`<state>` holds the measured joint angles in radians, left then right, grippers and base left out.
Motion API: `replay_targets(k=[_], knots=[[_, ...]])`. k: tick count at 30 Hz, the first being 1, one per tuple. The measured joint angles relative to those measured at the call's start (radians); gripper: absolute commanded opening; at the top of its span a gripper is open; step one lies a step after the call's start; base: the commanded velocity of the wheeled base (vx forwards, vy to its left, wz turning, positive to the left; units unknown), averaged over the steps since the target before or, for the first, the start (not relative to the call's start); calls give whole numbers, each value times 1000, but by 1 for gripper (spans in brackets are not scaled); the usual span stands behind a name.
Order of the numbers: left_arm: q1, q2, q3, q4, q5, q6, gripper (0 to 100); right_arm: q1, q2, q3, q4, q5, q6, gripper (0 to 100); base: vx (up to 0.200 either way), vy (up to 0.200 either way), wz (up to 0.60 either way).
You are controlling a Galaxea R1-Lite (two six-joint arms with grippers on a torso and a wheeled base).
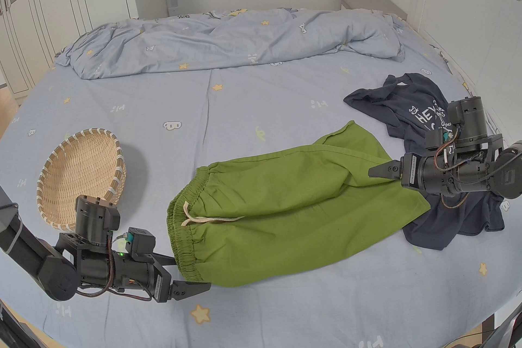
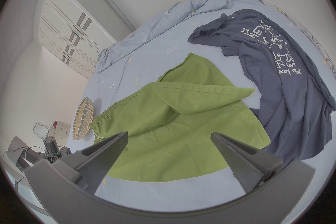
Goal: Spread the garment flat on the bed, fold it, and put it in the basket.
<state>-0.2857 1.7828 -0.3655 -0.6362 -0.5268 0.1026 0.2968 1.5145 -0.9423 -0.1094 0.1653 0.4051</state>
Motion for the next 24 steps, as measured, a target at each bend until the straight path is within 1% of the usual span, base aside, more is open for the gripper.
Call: replay_targets(k=[6, 16, 17, 24], knots=[[-24, 30, -22, -3, 1, -1, 100, 0, 5, 1, 0, 0, 1, 100, 0, 0, 0], [-29, 59, -32, -5, 1, -1, 100, 0, 14, -1, -1, -1, 0, 100, 0, 0, 0], [-29, 61, -33, -5, 1, -1, 0, 0, 15, -1, -1, -1, 0, 100, 0, 0, 0], [-27, 69, -33, -4, 1, -1, 0, -3, 17, -1, -1, -1, 0, 100, 0, 0, 0]])
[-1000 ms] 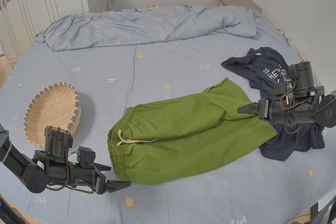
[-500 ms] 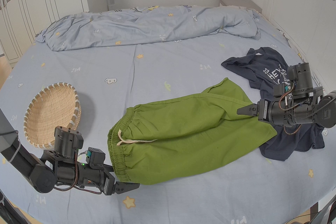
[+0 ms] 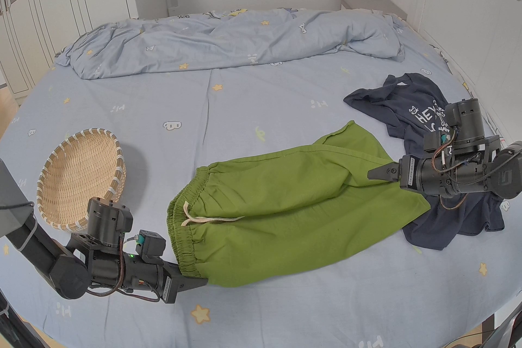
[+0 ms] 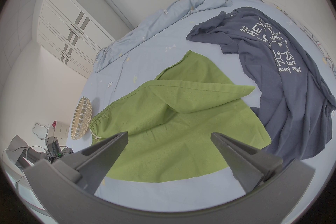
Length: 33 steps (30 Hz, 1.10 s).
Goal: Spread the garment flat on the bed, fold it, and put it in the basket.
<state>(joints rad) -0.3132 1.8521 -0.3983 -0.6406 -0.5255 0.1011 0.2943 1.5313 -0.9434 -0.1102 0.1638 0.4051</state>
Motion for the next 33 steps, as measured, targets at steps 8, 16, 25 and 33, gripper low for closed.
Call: replay_targets(k=[8, 16, 25, 33], knots=[[6, -3, 18, -1, -4, 0, 0, -2, 1, 0, 0, 0, 0, 100, 0, 0, 0], [63, -28, 43, 18, -12, -87, 0, -3, 0, -3, 5, 1, 0, 100, 0, 0, 0], [190, -141, -17, 352, -25, -242, 0, -11, -1, -27, 77, 2, 0, 100, 0, 0, 0], [350, -223, -119, 588, -95, -182, 0, -69, 15, -66, 188, 81, -4, 100, 0, 0, 0]])
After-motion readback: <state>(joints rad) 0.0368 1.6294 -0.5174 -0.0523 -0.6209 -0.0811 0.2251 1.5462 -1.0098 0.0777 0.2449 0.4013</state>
